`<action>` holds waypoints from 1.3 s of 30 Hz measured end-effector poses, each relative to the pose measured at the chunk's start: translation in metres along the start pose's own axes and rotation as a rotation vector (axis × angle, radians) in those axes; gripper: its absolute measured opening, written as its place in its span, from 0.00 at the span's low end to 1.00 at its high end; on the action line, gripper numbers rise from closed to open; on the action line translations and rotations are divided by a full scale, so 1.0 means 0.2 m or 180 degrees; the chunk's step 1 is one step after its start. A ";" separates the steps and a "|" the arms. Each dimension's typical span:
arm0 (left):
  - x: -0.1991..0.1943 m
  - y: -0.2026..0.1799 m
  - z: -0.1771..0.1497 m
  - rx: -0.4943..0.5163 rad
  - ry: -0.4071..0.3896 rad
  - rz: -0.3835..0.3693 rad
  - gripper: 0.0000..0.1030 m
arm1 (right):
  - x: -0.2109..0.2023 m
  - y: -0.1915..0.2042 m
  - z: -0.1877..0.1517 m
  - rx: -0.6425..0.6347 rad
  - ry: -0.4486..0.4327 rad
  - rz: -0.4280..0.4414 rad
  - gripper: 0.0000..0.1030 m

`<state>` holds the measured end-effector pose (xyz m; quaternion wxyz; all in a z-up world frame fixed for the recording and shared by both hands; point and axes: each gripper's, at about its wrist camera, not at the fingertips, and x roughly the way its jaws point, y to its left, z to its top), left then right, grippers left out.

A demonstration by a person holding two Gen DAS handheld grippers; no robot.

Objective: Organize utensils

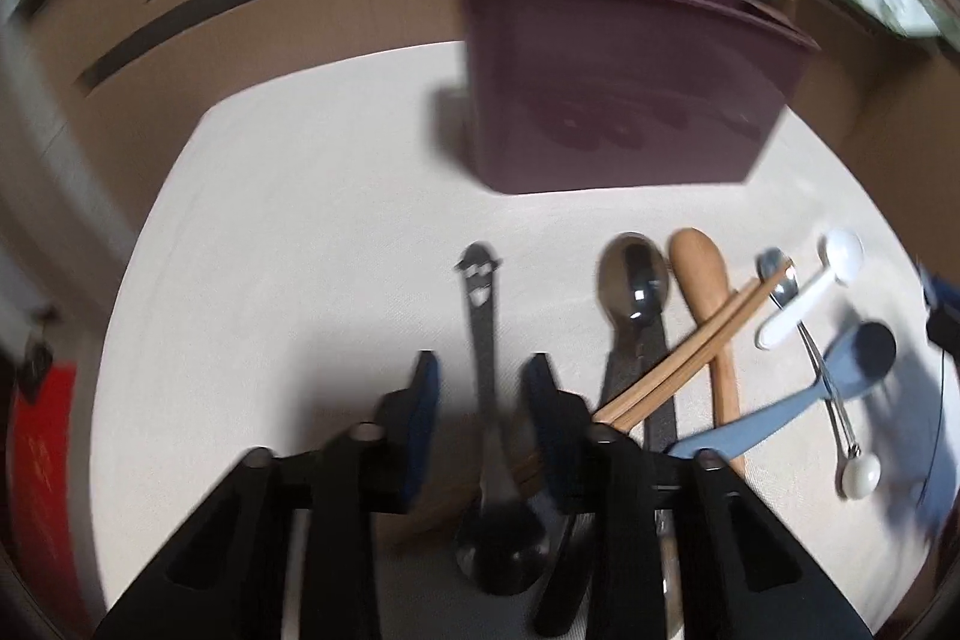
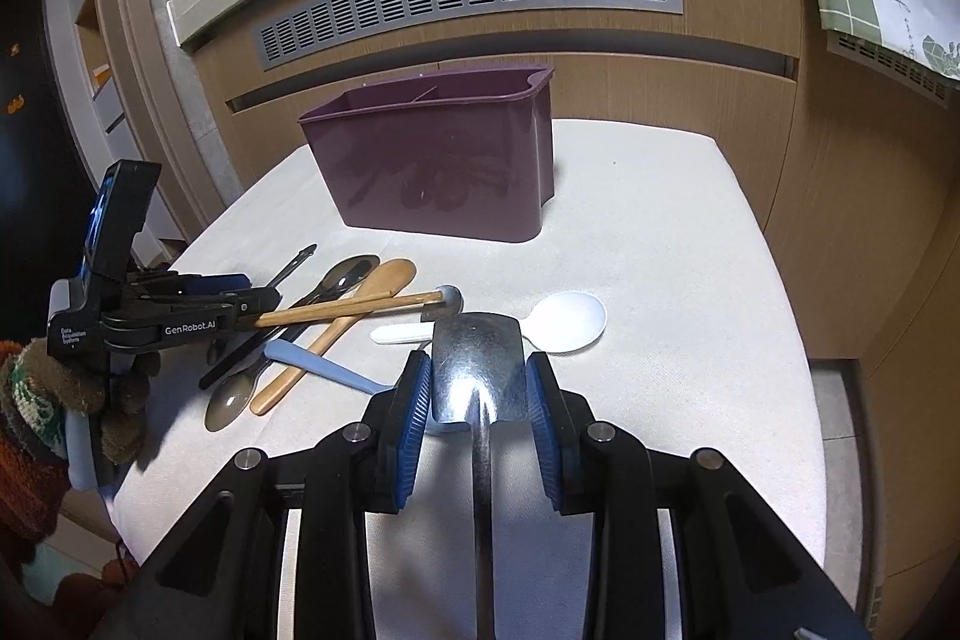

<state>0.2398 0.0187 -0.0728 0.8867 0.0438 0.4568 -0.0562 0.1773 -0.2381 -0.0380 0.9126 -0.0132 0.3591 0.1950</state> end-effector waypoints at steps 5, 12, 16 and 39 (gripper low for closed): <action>0.00 -0.03 0.08 0.0100 0.0178 -0.0071 0.07 | -0.02 0.01 0.03 -0.0063 -0.0053 -0.0101 0.28; -0.46 0.05 -0.02 -0.0627 -0.0702 -0.0666 0.03 | -0.12 -0.02 0.05 0.0023 -0.0212 0.0100 0.28; -0.56 0.04 -0.06 -0.0592 -0.0917 -0.0578 0.02 | -0.15 0.00 0.08 0.0026 -0.0304 0.0158 0.28; -0.47 0.44 -0.17 -0.1160 -0.0974 -0.0395 0.23 | -0.09 0.07 0.06 -0.0084 -0.0115 0.0197 0.28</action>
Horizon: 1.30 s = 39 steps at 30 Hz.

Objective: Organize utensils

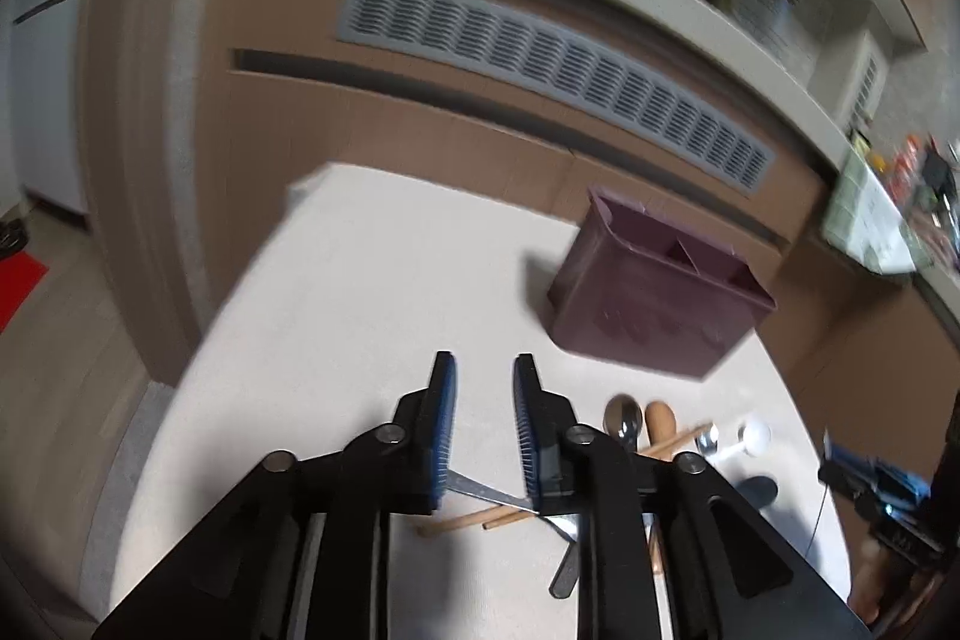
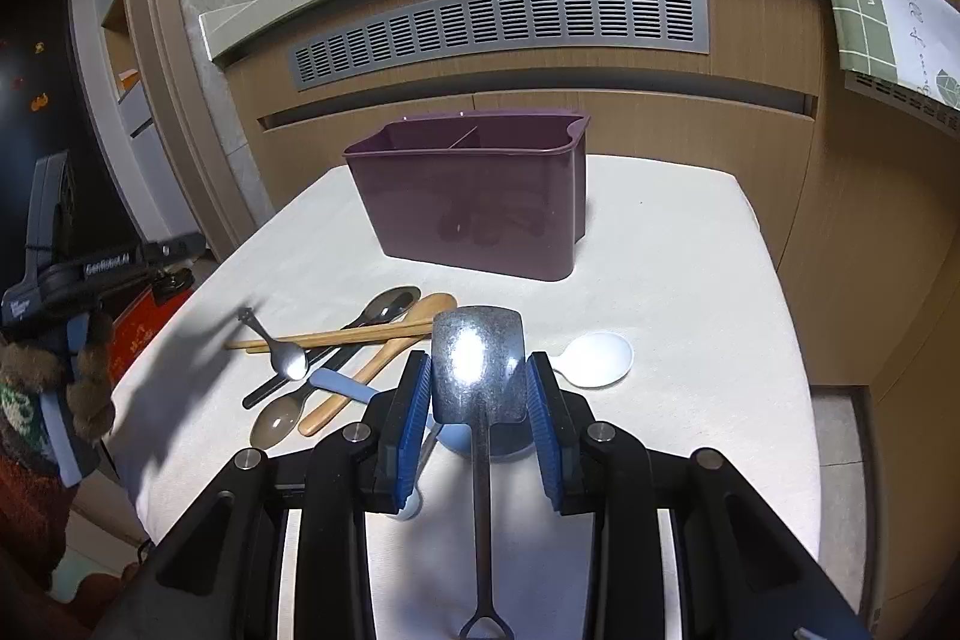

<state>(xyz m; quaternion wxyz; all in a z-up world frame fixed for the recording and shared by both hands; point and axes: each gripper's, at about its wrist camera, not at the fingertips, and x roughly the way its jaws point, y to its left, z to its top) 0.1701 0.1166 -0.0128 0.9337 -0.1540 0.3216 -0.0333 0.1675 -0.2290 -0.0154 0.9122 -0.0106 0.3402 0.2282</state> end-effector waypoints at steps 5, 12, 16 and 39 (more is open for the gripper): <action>0.34 -0.07 -0.02 0.0732 0.0915 -0.0640 0.23 | 0.03 0.01 0.00 -0.0008 0.0076 0.0001 0.28; 0.42 0.03 -0.04 0.0711 0.1425 -0.0937 0.23 | 0.01 0.01 -0.01 -0.0027 0.0096 -0.0091 0.28; 0.24 0.03 -0.16 0.0842 0.1433 -0.1036 0.24 | 0.03 -0.02 -0.02 0.0045 0.0140 -0.0074 0.28; 0.29 -0.39 -0.23 0.2181 0.1233 -0.0476 0.24 | 0.06 0.04 -0.02 -0.0012 0.0201 0.0050 0.28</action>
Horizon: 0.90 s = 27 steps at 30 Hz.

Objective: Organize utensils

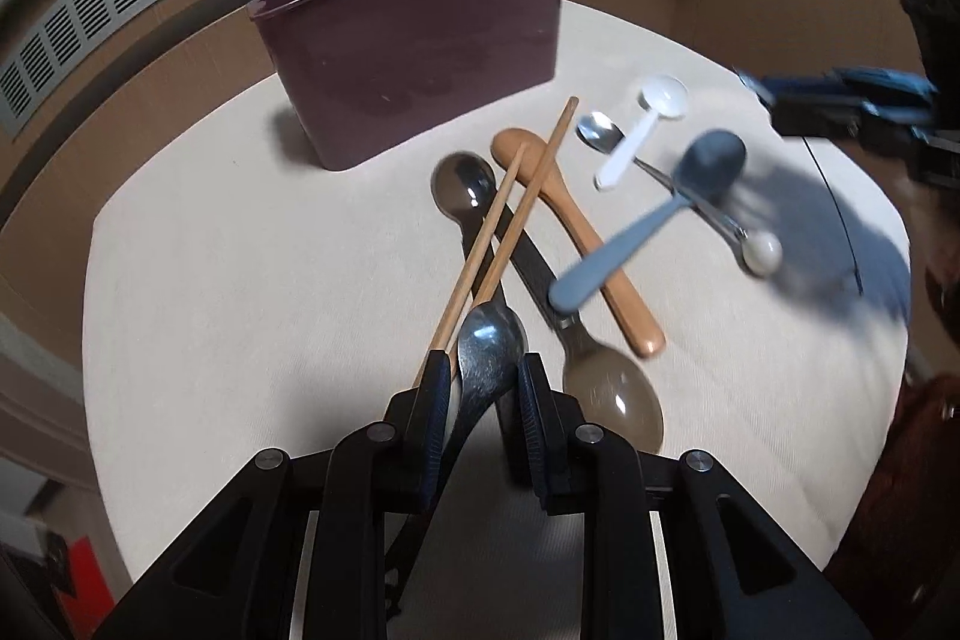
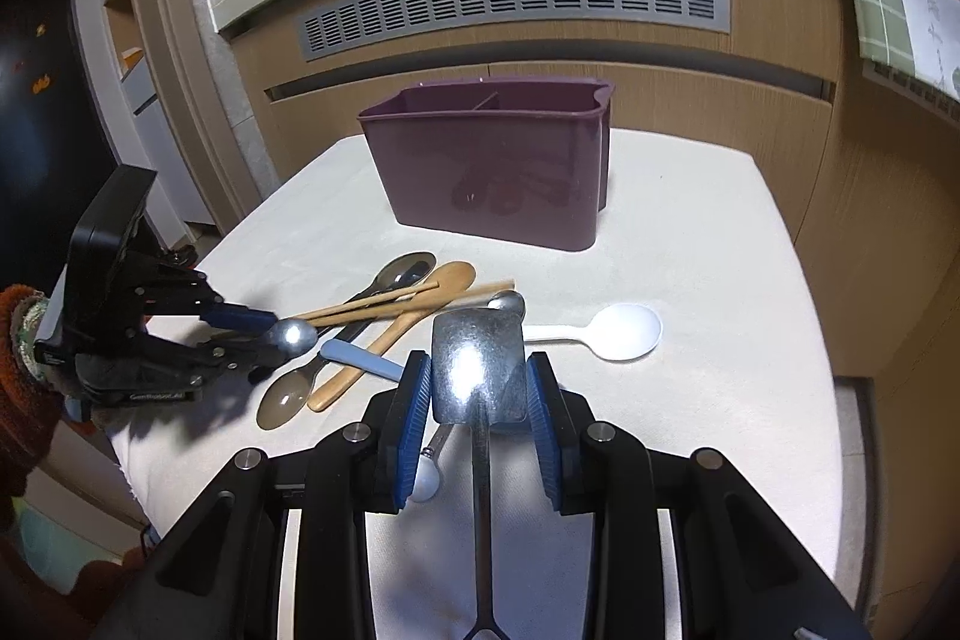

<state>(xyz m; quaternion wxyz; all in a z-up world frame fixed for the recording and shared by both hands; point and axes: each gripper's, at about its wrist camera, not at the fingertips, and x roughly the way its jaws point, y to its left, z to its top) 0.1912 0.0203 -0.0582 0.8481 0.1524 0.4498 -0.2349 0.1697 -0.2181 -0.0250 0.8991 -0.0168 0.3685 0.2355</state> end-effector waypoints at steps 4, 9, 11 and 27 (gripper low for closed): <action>0.01 0.00 0.04 -0.0367 0.0053 0.0130 0.19 | 0.00 0.00 0.01 0.0000 -0.0025 -0.0004 0.28; -0.10 -0.03 0.01 -0.0798 -0.0365 0.0118 0.02 | -0.05 -0.01 0.01 -0.0011 -0.0147 -0.0046 0.28; -0.16 -0.04 0.00 -0.0932 -0.0546 0.0086 0.02 | -0.06 -0.01 0.02 -0.0009 -0.0160 -0.0047 0.28; -0.11 -0.02 -0.07 -0.1297 -0.0369 0.0136 0.34 | -0.05 -0.06 0.00 0.0105 -0.0128 -0.0046 0.28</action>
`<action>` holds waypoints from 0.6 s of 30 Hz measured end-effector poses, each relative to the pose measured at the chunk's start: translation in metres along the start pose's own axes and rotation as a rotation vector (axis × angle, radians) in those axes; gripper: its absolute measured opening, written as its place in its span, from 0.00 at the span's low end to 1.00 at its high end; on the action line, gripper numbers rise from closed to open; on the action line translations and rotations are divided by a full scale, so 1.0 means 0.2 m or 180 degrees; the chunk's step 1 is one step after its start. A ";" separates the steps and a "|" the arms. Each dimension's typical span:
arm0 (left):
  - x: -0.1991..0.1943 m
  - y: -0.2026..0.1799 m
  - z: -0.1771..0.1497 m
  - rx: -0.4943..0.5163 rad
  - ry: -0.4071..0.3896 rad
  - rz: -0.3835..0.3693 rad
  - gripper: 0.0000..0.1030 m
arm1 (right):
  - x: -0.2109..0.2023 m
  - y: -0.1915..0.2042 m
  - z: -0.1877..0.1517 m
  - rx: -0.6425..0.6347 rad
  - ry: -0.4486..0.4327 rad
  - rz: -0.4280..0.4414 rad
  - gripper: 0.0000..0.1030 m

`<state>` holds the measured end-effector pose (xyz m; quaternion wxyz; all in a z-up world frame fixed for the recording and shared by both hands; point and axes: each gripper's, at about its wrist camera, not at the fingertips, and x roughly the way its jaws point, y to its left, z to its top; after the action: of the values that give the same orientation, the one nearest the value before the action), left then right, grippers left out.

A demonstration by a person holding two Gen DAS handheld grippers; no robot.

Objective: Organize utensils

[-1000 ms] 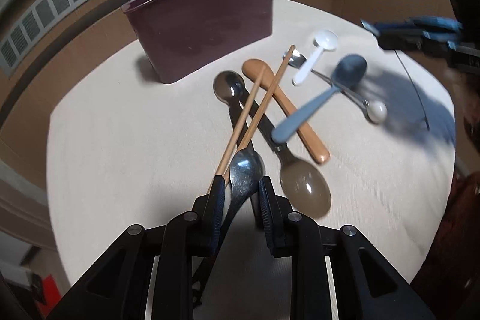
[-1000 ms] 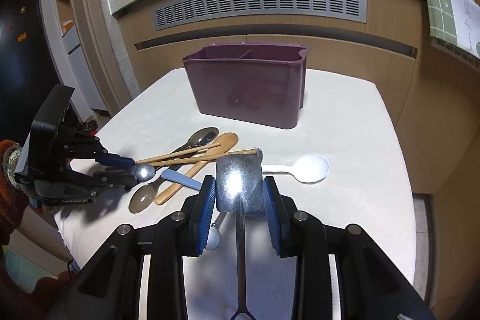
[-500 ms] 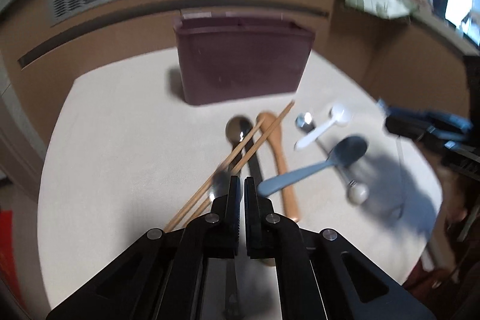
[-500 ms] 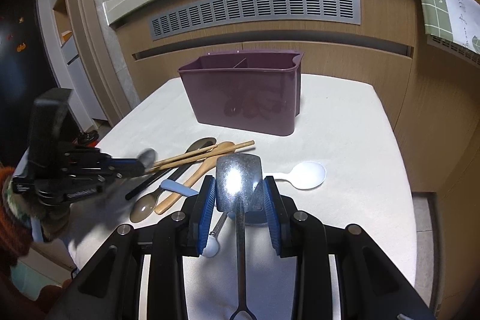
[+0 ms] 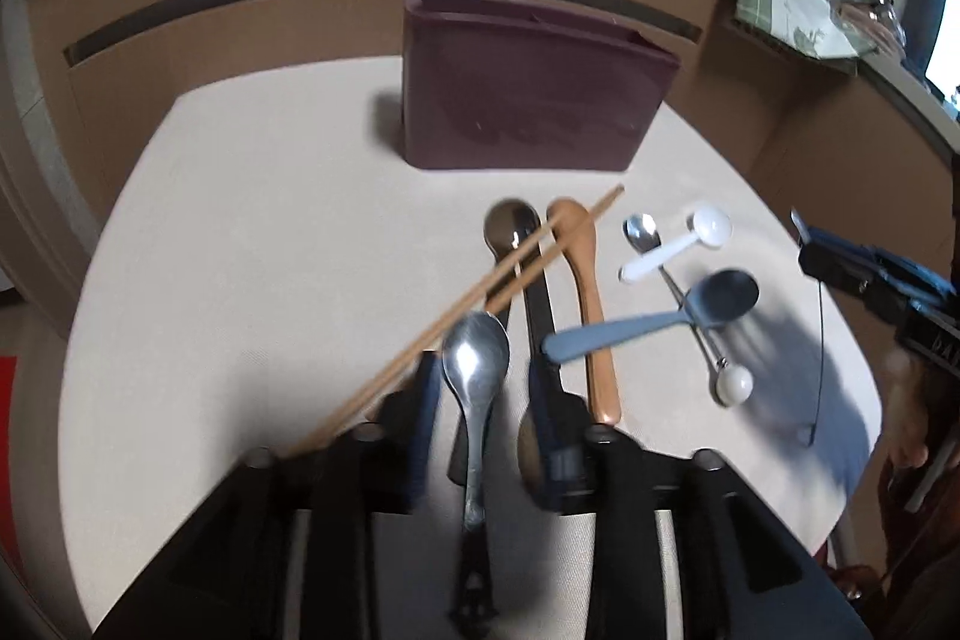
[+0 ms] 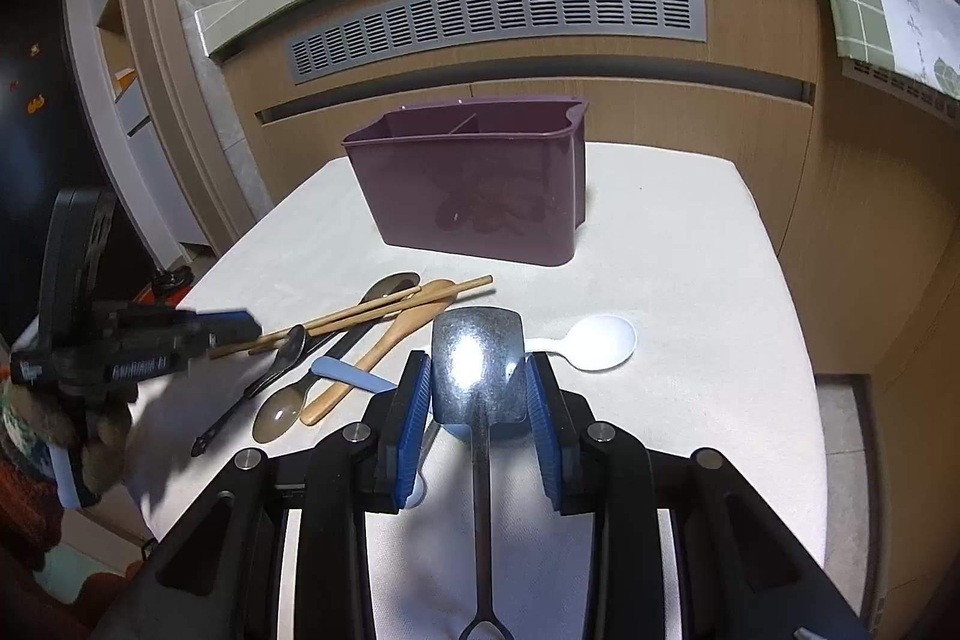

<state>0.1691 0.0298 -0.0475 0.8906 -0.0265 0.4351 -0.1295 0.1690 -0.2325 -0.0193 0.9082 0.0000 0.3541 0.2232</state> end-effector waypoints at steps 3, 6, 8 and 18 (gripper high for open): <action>0.04 -0.03 0.01 0.0052 -0.0005 0.0181 0.34 | 0.02 0.00 0.00 0.0016 0.0033 0.0047 0.28; 0.09 -0.06 0.03 0.0033 -0.0002 0.0267 0.34 | 0.02 0.01 -0.01 -0.0018 0.0032 0.0057 0.28; 0.12 -0.08 0.04 0.0043 0.0045 0.0375 0.34 | 0.02 0.02 -0.01 -0.0033 0.0031 0.0052 0.28; 0.01 -0.02 0.04 -0.0313 -0.0212 0.0338 0.10 | -0.03 0.03 0.02 -0.0092 -0.0129 -0.0039 0.28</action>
<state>0.1745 0.0244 -0.0434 0.9078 -0.0513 0.4119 -0.0596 0.1645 -0.2293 -0.0118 0.9164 -0.0107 0.3323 0.2227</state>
